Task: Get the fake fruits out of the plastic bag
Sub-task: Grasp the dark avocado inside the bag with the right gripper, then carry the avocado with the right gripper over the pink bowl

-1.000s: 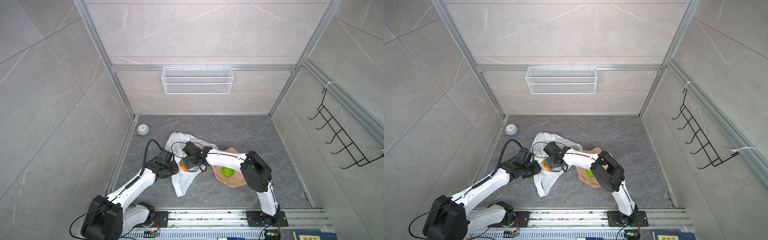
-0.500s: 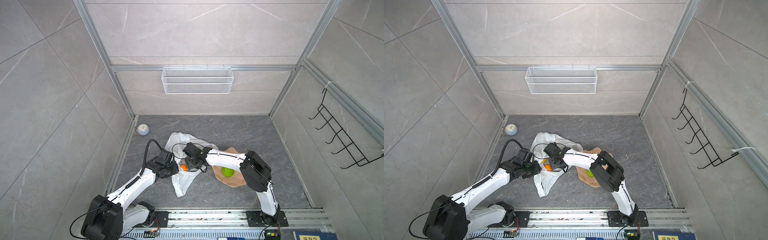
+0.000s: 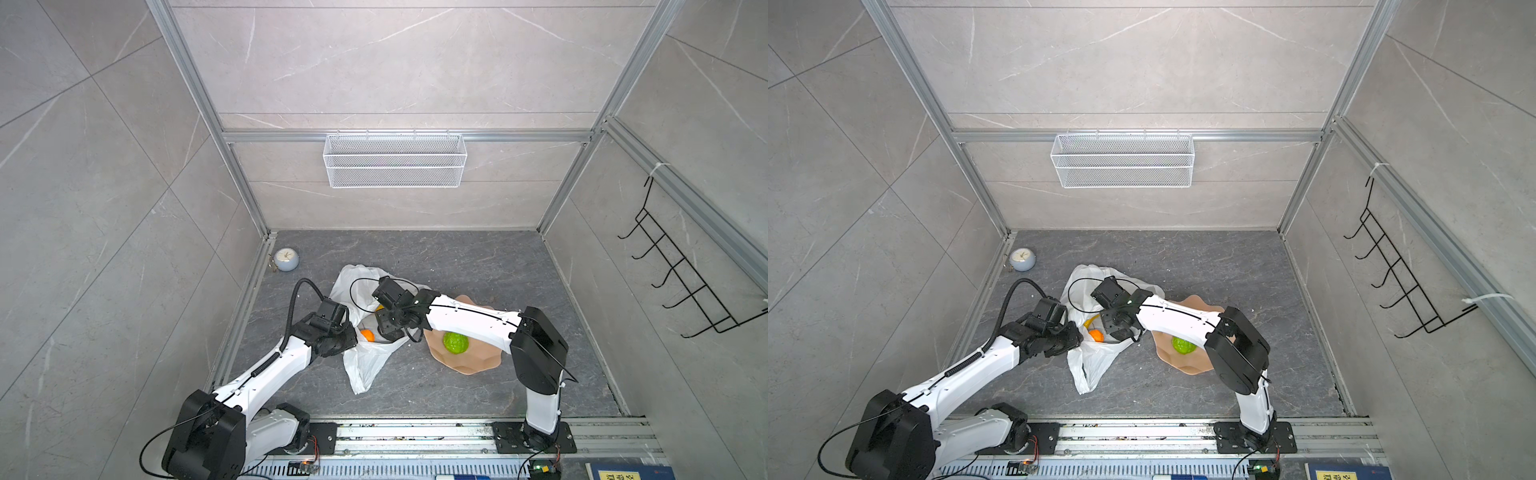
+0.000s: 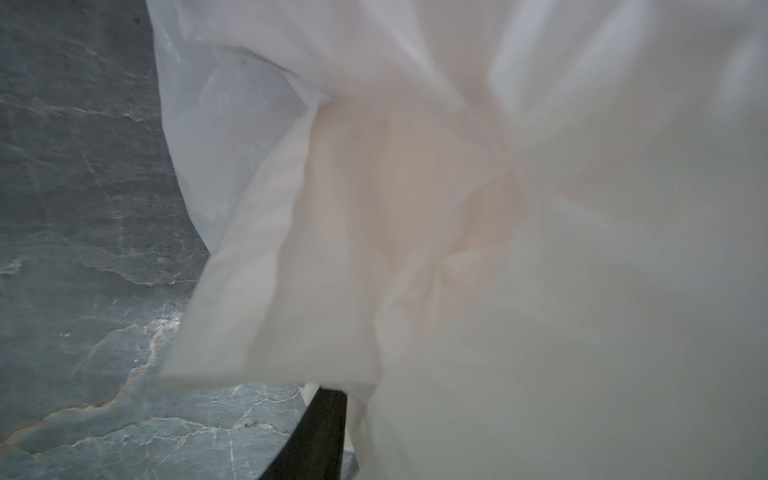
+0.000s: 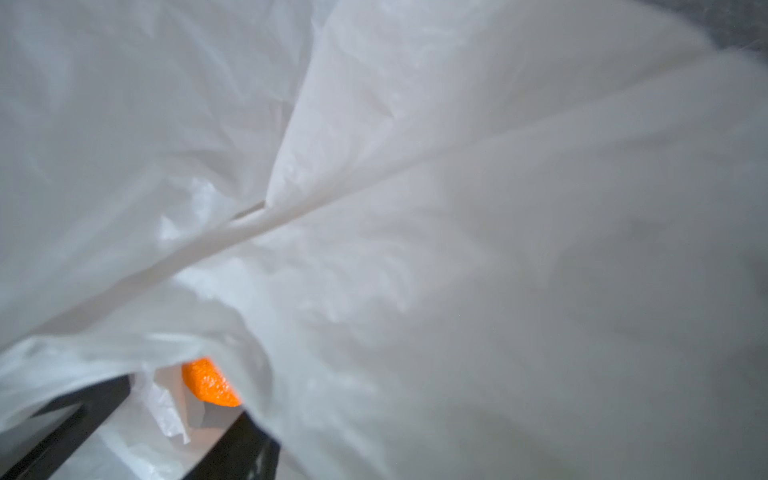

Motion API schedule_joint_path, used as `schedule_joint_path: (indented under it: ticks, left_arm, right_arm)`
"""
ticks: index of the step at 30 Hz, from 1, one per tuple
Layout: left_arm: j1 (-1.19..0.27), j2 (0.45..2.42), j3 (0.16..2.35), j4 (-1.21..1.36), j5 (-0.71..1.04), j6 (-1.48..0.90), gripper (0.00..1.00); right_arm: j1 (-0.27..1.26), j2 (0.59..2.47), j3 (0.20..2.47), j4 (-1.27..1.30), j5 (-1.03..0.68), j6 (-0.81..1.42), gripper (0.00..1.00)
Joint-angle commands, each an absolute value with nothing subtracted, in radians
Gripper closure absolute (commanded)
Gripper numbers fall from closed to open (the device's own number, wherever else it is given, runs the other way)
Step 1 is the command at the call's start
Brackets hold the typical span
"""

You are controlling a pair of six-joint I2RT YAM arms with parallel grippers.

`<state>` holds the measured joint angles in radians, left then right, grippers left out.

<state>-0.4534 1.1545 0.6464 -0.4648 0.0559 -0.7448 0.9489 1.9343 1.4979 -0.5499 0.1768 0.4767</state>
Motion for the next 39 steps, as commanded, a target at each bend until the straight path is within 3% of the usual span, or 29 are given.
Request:
schedule_joint_path:
  ticks: [1, 10, 18, 25, 39]
  left_arm:
    - [-0.448, 1.159, 0.664, -0.453, 0.064, -0.731, 0.67]
    - [-0.448, 1.146, 0.657, -0.463, 0.061, -0.73, 0.66]
    - [-0.448, 1.164, 0.665, -0.458, 0.081, -0.725, 0.66]
    - [-0.448, 1.177, 0.677, -0.466, 0.073, -0.724, 0.66]
    - [-0.449, 1.181, 0.702, -0.481, 0.055, -0.727, 0.66]
  right_arm:
    - [0.951, 1.95, 1.485, -0.582, 0.189, 0.449, 0.3]
    - [0.952, 2.057, 1.502, -0.575, 0.146, 0.402, 0.28]
    - [0.952, 2.083, 1.516, -0.571, 0.12, 0.4, 0.43]
    - [0.953, 1.978, 1.478, -0.566, 0.12, 0.415, 0.54]
    - [0.965, 1.726, 1.3, -0.52, 0.063, 0.471, 0.55]
